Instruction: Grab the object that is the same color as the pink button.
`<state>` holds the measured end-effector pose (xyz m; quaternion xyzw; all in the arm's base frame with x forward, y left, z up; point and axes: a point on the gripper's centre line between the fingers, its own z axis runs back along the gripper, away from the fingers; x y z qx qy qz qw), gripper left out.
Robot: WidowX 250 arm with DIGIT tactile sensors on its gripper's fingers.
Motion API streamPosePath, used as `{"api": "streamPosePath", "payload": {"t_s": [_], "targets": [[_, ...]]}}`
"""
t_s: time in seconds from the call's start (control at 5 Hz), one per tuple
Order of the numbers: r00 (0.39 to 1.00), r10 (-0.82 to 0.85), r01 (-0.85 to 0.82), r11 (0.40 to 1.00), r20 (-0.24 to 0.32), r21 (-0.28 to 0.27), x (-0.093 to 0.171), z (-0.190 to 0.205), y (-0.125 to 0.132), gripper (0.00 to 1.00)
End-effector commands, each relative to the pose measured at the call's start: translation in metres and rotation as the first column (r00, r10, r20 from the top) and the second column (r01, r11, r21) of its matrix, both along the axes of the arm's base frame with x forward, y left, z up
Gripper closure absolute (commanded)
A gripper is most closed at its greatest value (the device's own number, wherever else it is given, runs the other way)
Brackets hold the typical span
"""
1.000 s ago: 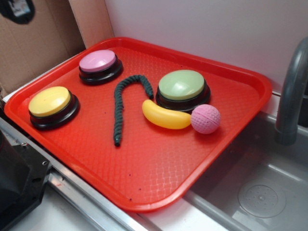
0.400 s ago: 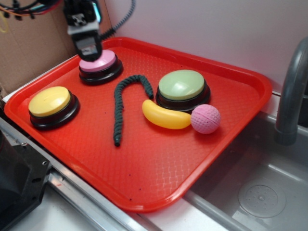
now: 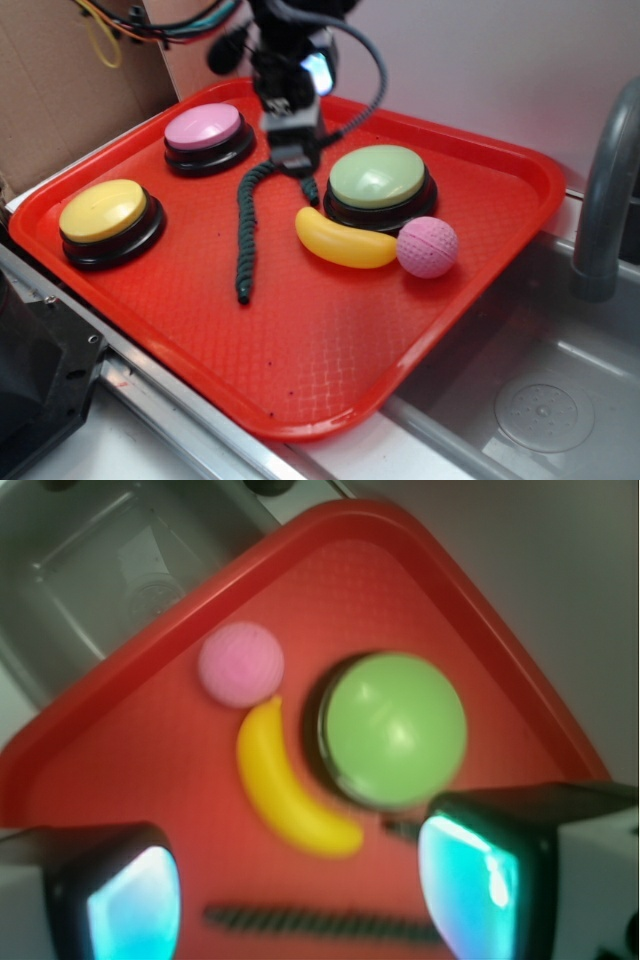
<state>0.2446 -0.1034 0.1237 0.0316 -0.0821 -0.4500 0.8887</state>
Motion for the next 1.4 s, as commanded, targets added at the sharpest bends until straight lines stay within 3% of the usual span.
{"api": "streamPosePath", "payload": {"t_s": [0.0, 0.2, 0.4, 0.6, 0.8, 1.2], "targets": [[0.961, -0.272, 0.275, 0.951, 0.039, -0.14, 0.031, -0.029, -0.043, 0.0], [0.932, -0.363, 0.358, 0.917, 0.002, -0.177, 0.038, -0.046, -0.053, 0.0], [0.928, -0.371, 0.362, 0.919, -0.034, -0.158, 0.041, -0.064, -0.061, 0.0], [0.909, -0.413, 0.407, 0.908, -0.054, -0.096, 0.038, -0.082, -0.072, 0.0], [0.888, -0.457, 0.449, 0.885, -0.047, -0.119, 0.03, -0.085, -0.073, 1.0], [0.93, -0.363, 0.353, 0.926, -0.056, -0.136, 0.027, -0.074, -0.06, 1.0]]}}
